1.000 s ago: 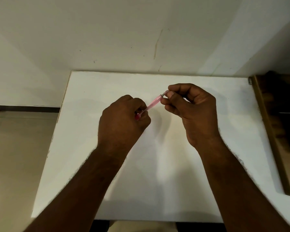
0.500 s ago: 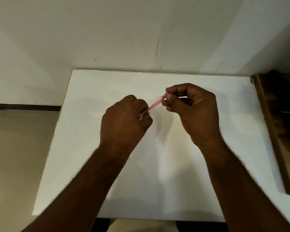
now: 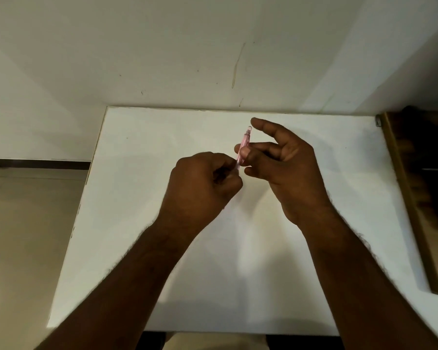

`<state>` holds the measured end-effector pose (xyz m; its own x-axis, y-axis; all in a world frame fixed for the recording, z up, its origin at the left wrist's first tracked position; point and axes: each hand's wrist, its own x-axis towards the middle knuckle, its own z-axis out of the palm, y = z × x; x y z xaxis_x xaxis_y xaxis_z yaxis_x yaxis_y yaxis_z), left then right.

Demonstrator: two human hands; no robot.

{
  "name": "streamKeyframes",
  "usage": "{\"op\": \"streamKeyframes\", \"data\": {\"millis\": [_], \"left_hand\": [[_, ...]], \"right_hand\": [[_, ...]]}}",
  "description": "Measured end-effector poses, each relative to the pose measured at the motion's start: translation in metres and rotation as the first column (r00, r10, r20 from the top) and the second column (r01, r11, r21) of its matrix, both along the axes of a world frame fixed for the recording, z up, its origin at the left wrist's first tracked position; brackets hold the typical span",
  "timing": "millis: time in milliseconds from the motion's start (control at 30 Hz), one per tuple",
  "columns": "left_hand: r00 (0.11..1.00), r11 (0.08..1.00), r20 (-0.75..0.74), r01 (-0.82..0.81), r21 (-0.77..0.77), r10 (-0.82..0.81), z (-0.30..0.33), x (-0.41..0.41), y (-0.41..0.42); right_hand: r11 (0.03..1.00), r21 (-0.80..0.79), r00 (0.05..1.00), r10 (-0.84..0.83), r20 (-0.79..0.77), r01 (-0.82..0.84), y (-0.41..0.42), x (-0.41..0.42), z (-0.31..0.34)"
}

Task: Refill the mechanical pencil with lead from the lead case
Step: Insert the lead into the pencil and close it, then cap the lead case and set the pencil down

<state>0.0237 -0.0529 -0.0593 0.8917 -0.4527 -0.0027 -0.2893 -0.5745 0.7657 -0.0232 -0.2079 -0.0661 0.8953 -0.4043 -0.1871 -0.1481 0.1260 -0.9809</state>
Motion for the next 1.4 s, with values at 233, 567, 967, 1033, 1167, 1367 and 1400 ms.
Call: {"op": "streamKeyframes", "data": {"millis": [233, 567, 967, 1033, 1167, 1367, 1400], "left_hand": [[0.997, 0.999, -0.071, 0.006, -0.033, -0.008, -0.004, 0.008, 0.004], [0.98, 0.956, 0.032, -0.198, 0.216, 0.196, -0.014, 0.032, 0.032], [0.984, 0.944, 0.049, -0.176, 0.28, 0.169, -0.021, 0.035, 0.035], [0.982, 0.942, 0.061, -0.187, 0.278, 0.177, -0.022, 0.036, 0.035], [0.981, 0.938, 0.075, -0.193, 0.289, 0.179, -0.024, 0.037, 0.035], [0.985, 0.943, 0.067, -0.172, 0.284, 0.16, -0.025, 0.036, 0.034], [0.987, 0.945, 0.067, -0.162, 0.284, 0.149, -0.025, 0.035, 0.034]], "right_hand": [[0.941, -0.313, 0.978, -0.174, -0.112, 0.132, -0.005, 0.001, -0.006], [0.595, -0.801, 0.934, -0.24, -0.263, -0.073, 0.002, -0.004, -0.03], [0.435, -0.892, 0.942, -0.232, -0.241, -0.121, 0.009, -0.006, -0.021], [0.418, -0.9, 0.974, -0.124, -0.19, -0.122, 0.019, -0.004, -0.015], [0.396, -0.852, 0.94, 0.121, -0.32, -0.342, 0.045, -0.003, -0.019], [0.341, -0.854, 0.919, 0.154, -0.363, -0.394, 0.055, -0.005, -0.035], [0.348, -0.853, 0.921, 0.154, -0.356, -0.388, 0.054, -0.005, -0.035]]}}
